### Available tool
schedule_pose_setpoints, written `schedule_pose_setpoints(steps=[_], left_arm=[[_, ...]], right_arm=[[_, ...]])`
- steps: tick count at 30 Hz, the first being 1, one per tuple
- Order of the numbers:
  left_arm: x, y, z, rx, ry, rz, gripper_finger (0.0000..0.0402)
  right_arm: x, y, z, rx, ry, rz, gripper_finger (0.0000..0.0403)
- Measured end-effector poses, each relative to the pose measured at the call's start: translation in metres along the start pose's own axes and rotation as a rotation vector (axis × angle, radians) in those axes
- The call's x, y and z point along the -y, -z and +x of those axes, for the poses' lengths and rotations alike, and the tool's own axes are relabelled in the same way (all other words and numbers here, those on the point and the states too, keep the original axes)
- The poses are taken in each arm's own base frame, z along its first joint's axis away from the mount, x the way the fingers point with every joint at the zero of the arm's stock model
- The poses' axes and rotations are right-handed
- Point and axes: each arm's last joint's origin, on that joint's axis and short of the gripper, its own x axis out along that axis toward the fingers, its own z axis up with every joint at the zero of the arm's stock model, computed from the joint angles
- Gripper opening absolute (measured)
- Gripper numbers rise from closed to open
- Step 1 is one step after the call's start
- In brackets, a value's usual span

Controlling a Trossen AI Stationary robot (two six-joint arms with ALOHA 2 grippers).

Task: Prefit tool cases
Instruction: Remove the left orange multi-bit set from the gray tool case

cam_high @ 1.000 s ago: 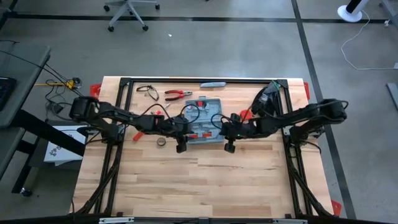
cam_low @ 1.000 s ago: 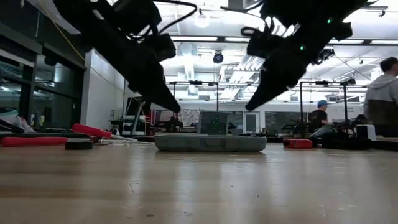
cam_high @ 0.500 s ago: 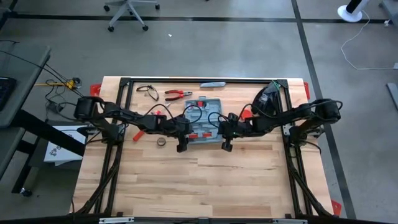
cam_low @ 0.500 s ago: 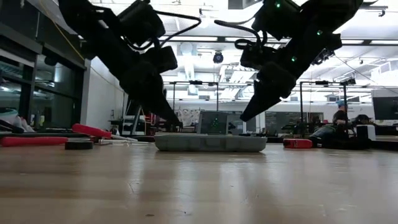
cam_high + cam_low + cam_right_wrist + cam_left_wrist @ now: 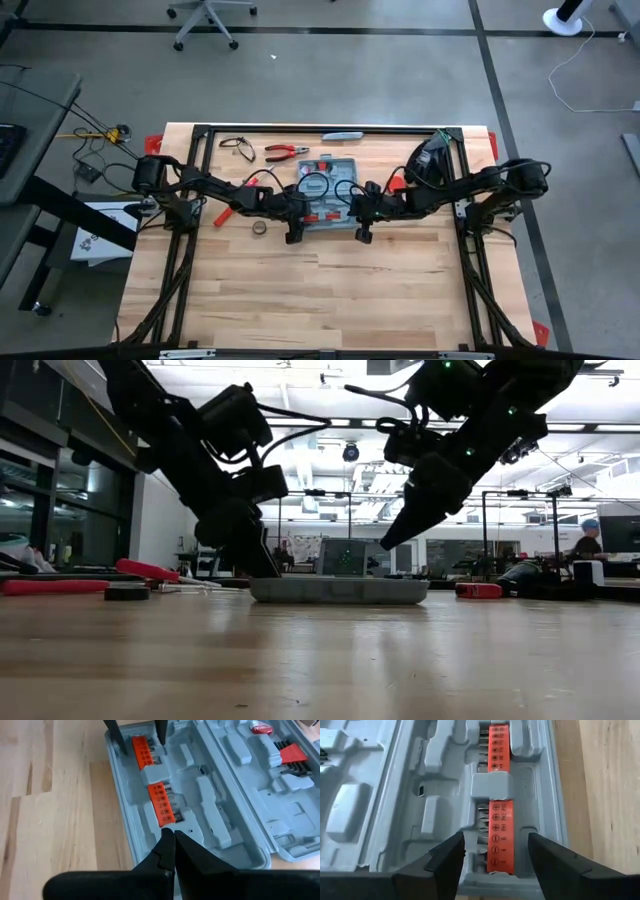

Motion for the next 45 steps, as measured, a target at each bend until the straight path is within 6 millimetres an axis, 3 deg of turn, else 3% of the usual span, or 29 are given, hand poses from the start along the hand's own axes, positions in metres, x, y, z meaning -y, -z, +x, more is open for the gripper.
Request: schedule_pose_setpoints(steps=[8, 20, 24, 29, 39, 45], left_arm=[[-0.004, 0.002, 0.003, -0.017, 0.076, -0.022, 0.0190], [-0.003, 0.013, 0.024, -0.057, 0.100, -0.042, 0.0157], [-0.003, 0.013, 0.024, -0.060, 0.072, -0.058, 0.0120], [-0.004, 0.014, 0.024, -0.068, 0.065, -0.086, 0.0045], [-0.003, 0.009, 0.023, -0.047, -0.007, -0.084, 0.0043], [-0.003, -0.003, 0.018, -0.026, -0.027, -0.052, 0.0043]], right_arm=[[0.000, 0.000, 0.000, 0.000, 0.000, -0.001, 0.0000], [0.010, -0.001, 0.002, -0.002, 0.023, 0.020, 0.0000], [0.010, -0.001, 0.002, -0.003, 0.021, 0.019, 0.0000], [0.010, 0.000, 0.002, -0.012, 0.020, 0.018, 0.0000], [0.009, 0.001, 0.002, -0.015, 0.017, 0.017, 0.0000], [0.014, 0.021, 0.013, 0.027, 0.015, 0.054, 0.0000]])
